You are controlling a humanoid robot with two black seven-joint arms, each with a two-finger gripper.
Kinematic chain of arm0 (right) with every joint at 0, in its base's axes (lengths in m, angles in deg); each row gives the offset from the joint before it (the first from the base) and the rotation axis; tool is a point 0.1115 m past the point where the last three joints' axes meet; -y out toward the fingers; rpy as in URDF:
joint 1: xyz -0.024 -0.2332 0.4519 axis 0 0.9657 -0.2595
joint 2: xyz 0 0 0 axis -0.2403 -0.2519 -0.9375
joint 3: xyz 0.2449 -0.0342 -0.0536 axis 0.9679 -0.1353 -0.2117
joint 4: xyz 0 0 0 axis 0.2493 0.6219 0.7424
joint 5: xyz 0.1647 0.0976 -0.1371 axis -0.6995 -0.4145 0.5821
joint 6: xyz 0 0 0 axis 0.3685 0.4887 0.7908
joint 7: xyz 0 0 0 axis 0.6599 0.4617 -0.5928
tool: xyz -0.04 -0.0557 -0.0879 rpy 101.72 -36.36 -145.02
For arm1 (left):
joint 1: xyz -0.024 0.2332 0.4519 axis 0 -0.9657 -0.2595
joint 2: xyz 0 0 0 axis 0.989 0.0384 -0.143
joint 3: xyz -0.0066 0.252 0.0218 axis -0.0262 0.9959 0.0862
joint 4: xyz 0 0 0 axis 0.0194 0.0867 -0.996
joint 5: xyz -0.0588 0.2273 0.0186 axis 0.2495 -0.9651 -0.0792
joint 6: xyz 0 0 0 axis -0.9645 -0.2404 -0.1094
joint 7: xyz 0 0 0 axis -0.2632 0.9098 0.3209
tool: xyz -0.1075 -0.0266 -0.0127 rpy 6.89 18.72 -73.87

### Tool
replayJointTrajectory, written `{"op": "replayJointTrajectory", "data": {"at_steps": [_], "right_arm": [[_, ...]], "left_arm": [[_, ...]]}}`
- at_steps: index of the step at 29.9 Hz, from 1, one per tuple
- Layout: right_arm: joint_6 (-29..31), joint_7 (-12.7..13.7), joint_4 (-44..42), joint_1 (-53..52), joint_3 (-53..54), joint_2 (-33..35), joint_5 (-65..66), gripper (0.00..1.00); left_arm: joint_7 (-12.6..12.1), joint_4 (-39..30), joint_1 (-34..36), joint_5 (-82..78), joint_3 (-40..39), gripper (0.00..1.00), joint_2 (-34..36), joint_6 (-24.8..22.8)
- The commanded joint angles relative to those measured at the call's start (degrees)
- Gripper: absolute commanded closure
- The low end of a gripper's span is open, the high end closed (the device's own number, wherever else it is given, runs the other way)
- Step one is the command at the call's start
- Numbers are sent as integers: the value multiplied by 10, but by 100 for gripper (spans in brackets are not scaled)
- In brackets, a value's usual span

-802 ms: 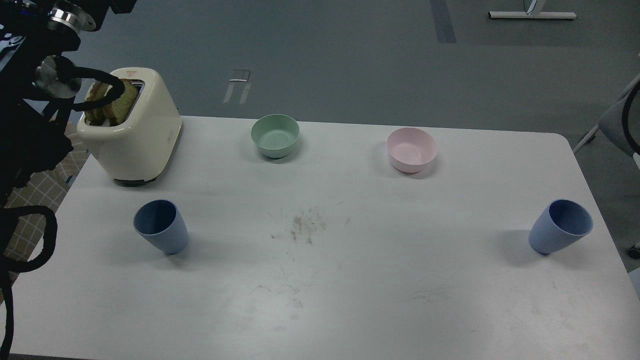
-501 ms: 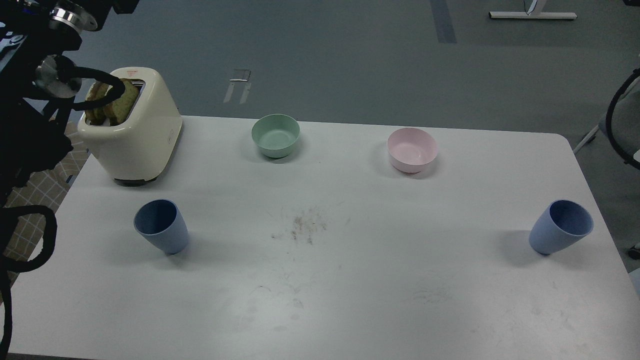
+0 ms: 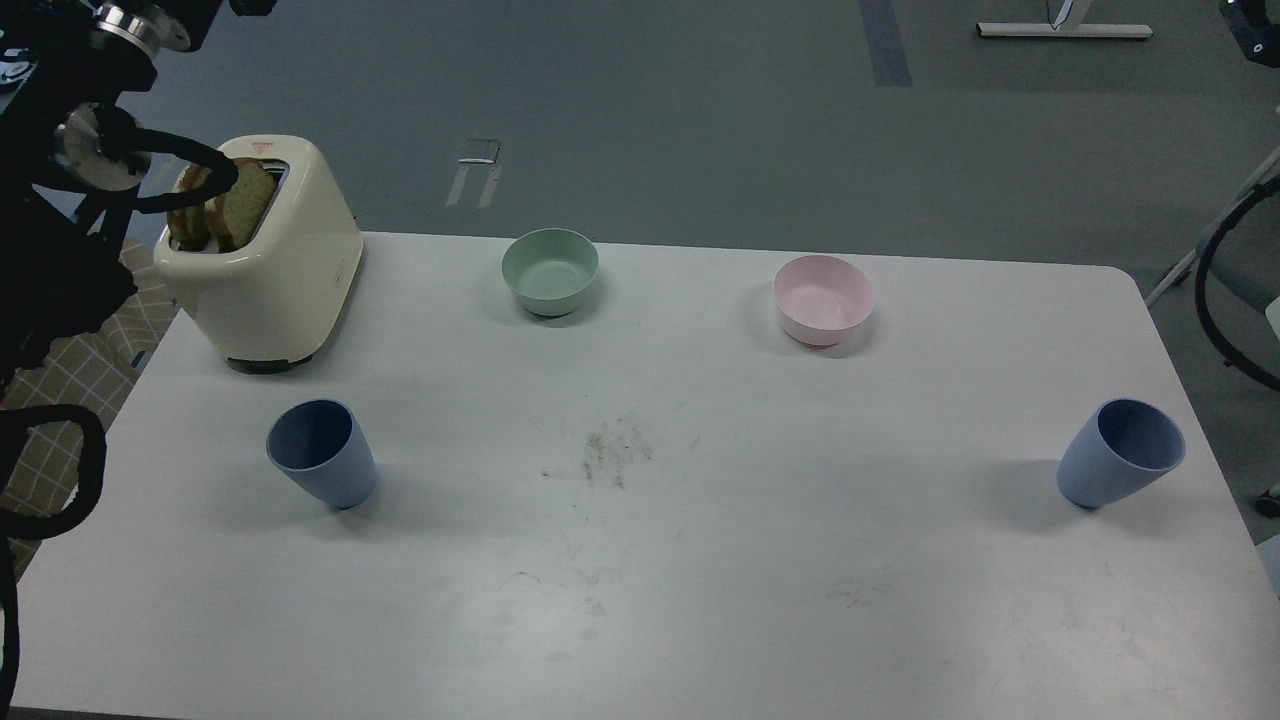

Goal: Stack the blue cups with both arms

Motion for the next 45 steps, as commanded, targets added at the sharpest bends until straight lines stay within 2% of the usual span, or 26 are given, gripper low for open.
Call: {"op": "replayJointTrajectory", "data": {"at_steps": [1,8,12,14,16,17,18,20,22,24,31,37,40,42,45], "right_arm": [[2,0,3,8,0,0,-3,0],[25,0,18,29,0,0,-8,0],[24,0,24,29,3,-2,-8,0],[24,0,32,29,9,-8,-8,0],[26,0,38,35,10,-13,-8,0],[26,0,38,39,10,-13,-8,0],[28,-1,38,43,10,-13,-8,0],[30,-1,38,48,11,-13,-8,0],[32,-6,39,61,12,-13,-8,0],[38,-13,41,67,19,-13,-8,0],[42,-14,78,101,40,-12,-8,0],[43,-15,83,115,50,-12,-8,0],[49,-16,83,119,57,-12,-8,0],[64,-16,83,125,64,-12,-8,0],[80,-16,83,135,78,-12,-8,0]], "left_arm": [[1,3,-2,0,0,2,-1,3],[9,-9,-14,-16,2,3,1,-8],[38,-83,-60,-73,17,3,35,-26],[43,-158,-100,-115,33,5,79,-26],[43,-278,-146,-163,51,8,139,-26],[43,-305,-156,-173,52,8,153,-25],[39,-360,-182,-195,59,8,185,-23],[38,-429,-201,-231,74,8,218,-19],[38,-536,-216,-328,90,9,287,-16],[38,-586,-227,-403,106,10,336,-16],[44,-611,-260,-512,146,16,431,-16],[45,-604,-267,-649,196,23,439,-9],[45,-587,-268,-708,227,25,435,21],[45,-563,-273,-722,263,26,430,58],[46,-536,-275,-734,290,29,418,69]]}}
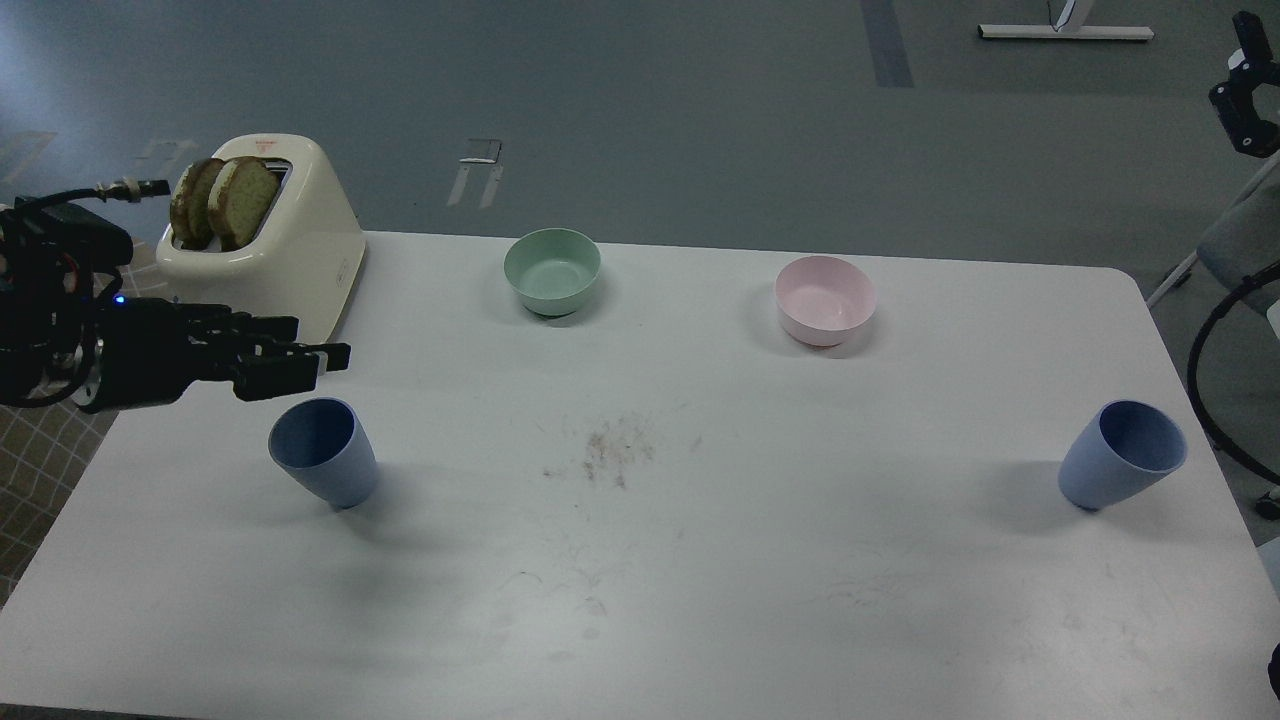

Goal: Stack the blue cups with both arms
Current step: 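Reach the left hand down and grasp the blue cup near the toaster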

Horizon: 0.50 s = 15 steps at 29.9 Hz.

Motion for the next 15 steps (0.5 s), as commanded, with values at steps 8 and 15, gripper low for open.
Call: {"op": "replayJointTrajectory", "data": {"at_steps": [8,15], "right_arm": [[31,0,0,26,34,0,-1,0],[31,0,0,26,40,1,-1,0]], "left_arm": [[1,95,-11,-33,38,33,-65,16],[0,123,-26,-34,43,60,-82,16]]}}
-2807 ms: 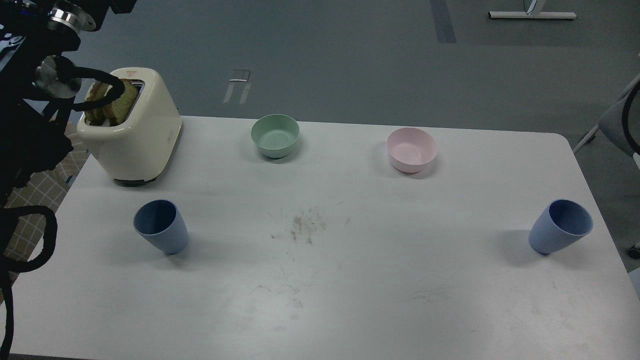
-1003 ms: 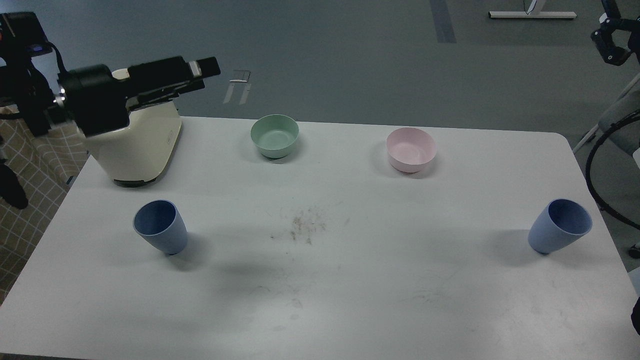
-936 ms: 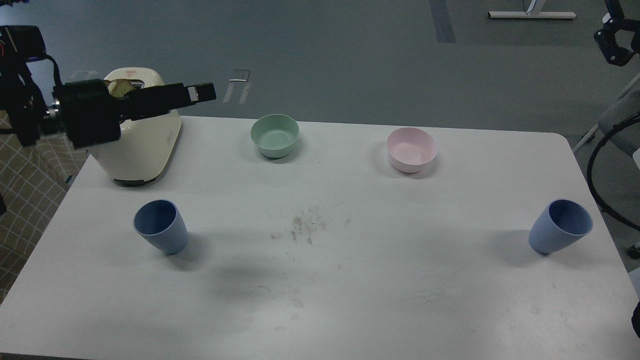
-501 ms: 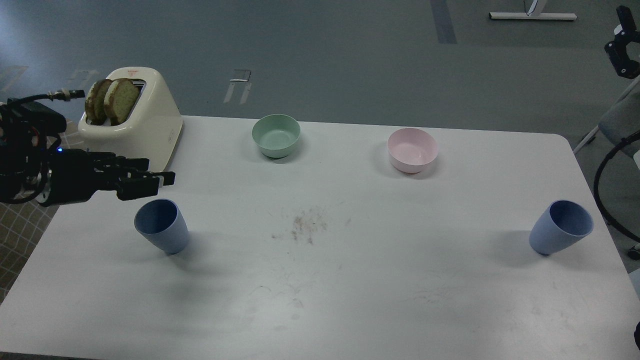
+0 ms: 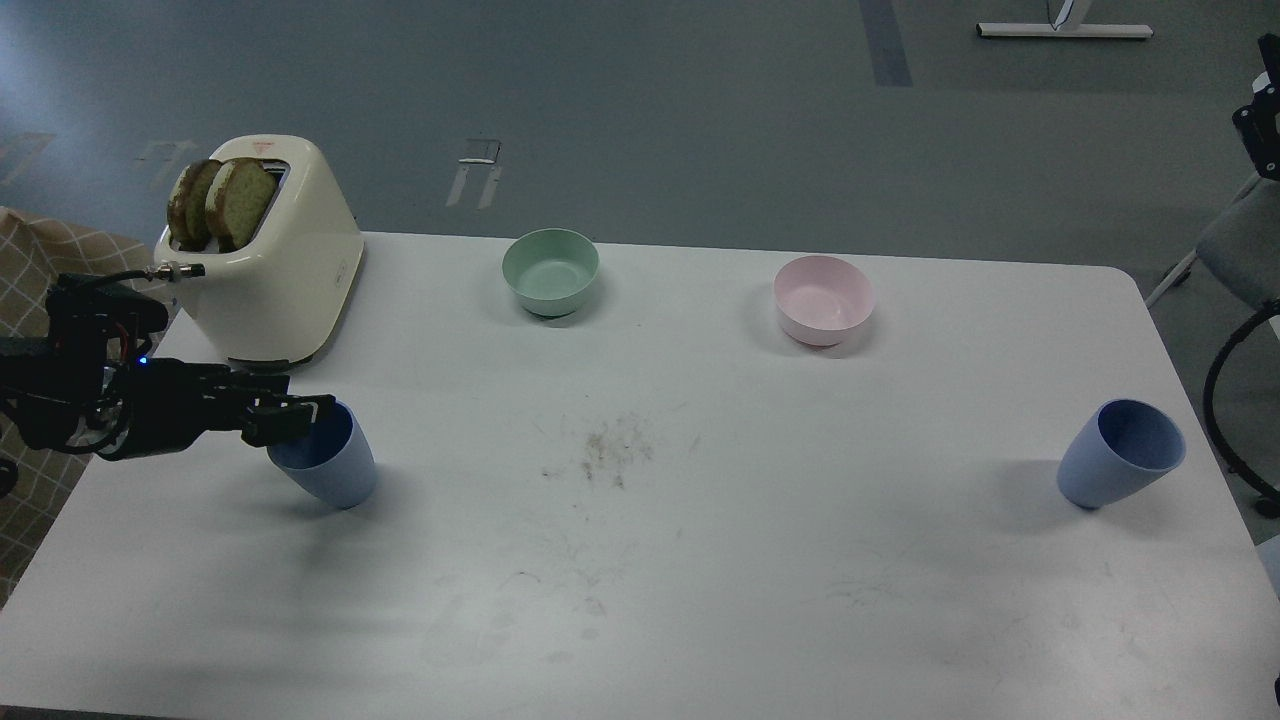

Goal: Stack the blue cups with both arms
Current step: 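Reach the left hand down and grasp the blue cup near the toaster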

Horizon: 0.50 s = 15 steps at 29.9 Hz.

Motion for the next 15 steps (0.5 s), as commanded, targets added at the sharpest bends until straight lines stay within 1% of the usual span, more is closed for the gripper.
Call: {"op": "replayJointTrajectory", "data": {"at_steps": [1,2,3,4,6,12,15], "right_arm": [[0,0,0,2,7,1,0,0],[0,0,-1,4,7,1,0,0],[0,0,-1,5,7,1,0,0],[0,0,-1,8,7,1,0,0],[0,0,-1,10,7,0,0,0],[0,0,-3,14,7,-1,0,0],[0,-1,-3,18,7,-1,0,0]], "left_arm": [[0,6,-9,0,2,69,-5,0],[0,6,-9,0,2,79,-5,0],[0,6,-9,0,2,84,-5,0],[0,6,-9,1,2,93,-5,0],[0,6,-9,1,1,100,-5,0],[0,-4,-8,1,1,100,3,-3],[0,-25,-1,1,-2,100,6,-3]]}}
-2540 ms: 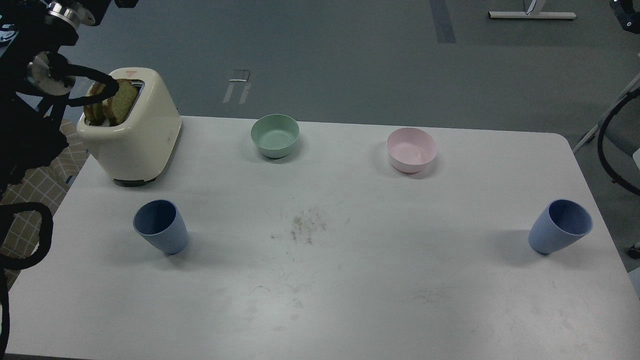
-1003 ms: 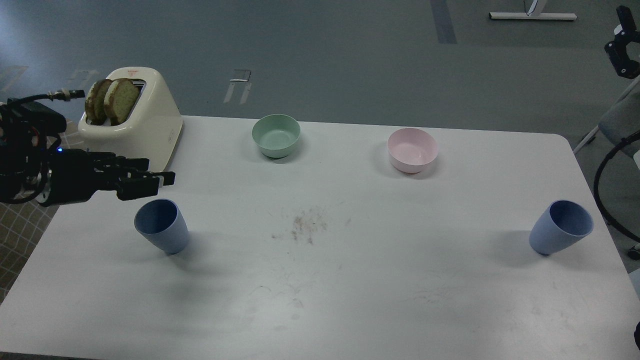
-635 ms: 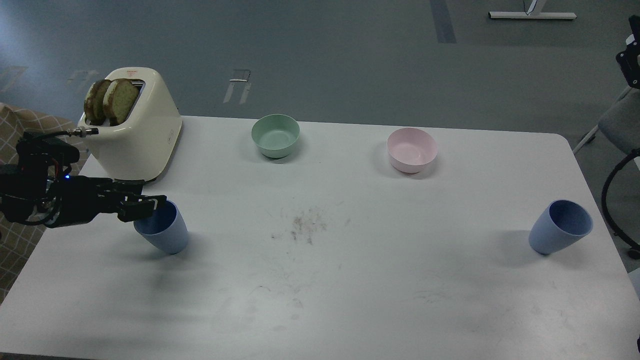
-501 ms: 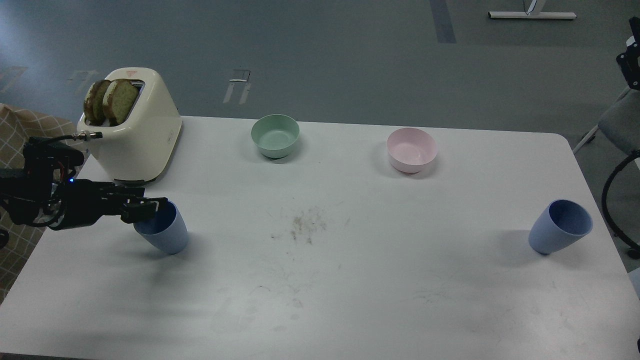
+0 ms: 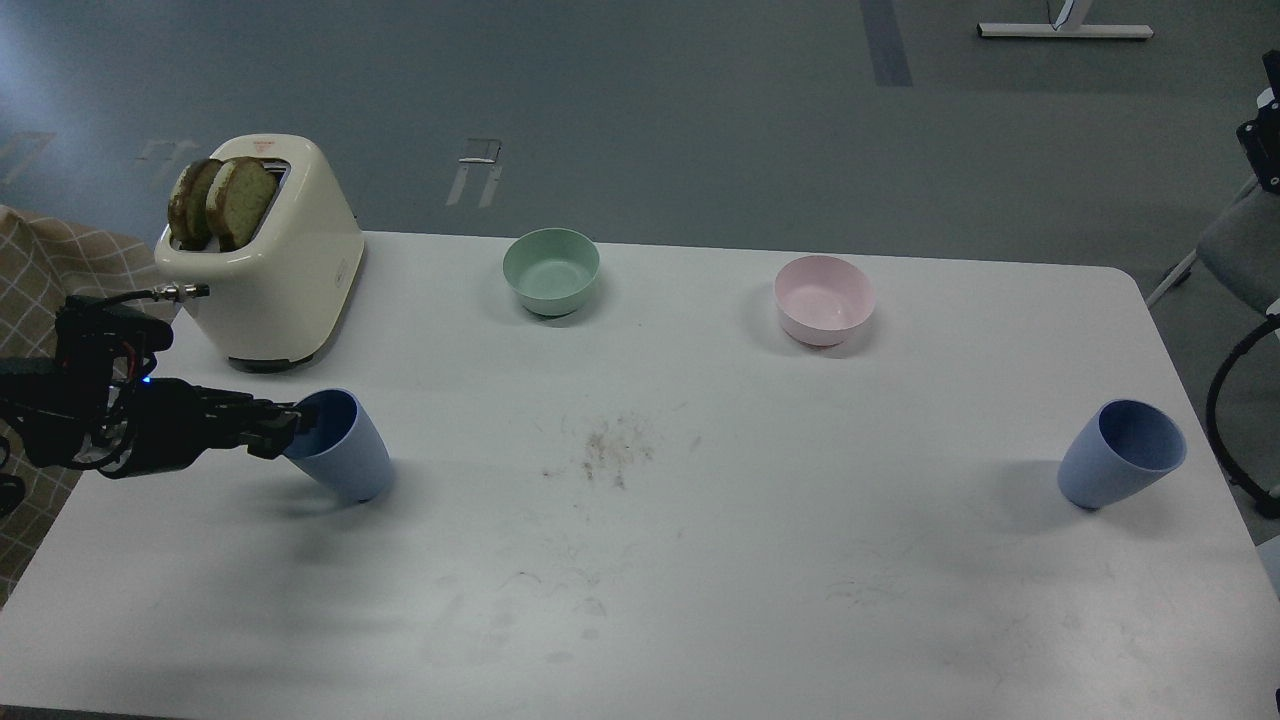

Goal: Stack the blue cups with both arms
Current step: 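Reach the left hand down and grasp the blue cup near the toaster, then lift the blue cup with the left hand toward the table center, then lower the blue cup upright at the table center and release it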

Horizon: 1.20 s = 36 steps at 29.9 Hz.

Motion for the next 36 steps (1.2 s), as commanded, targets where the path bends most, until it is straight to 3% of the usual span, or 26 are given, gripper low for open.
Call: {"op": "replayJointTrajectory", "data": {"at_steps": [1,5,9,11,13,16,21,27,36], "right_arm": [[0,-3,0,7,1,0,0,0],[0,-9,0,14,5,0,0,0],[0,-11,2,24,18,0,0,0],[0,-11,2,30,27,2,0,0],[0,-11,1,42,38,5,0,0],[0,-11,1,54,48,7,0,0],[0,-11,2,63,68,14,0,0],[0,-11,2,74,78,14,0,0],[0,-11,1,75,82,12,-1,0]], "left_arm": [[0,-36,9,0,-7,100,6,-1],[-4,-88,61,0,-6,100,11,-7],[-8,-115,162,0,-5,100,-10,-77],[-15,-115,212,-1,-2,100,-61,-92],[-41,-108,242,-10,2,100,-145,-92],[-71,-98,250,-53,3,100,-211,-92],[-80,-69,260,-150,49,100,-317,-92],[-81,-5,255,-186,85,100,-370,-92],[-83,33,254,-206,127,100,-397,-92]]}}
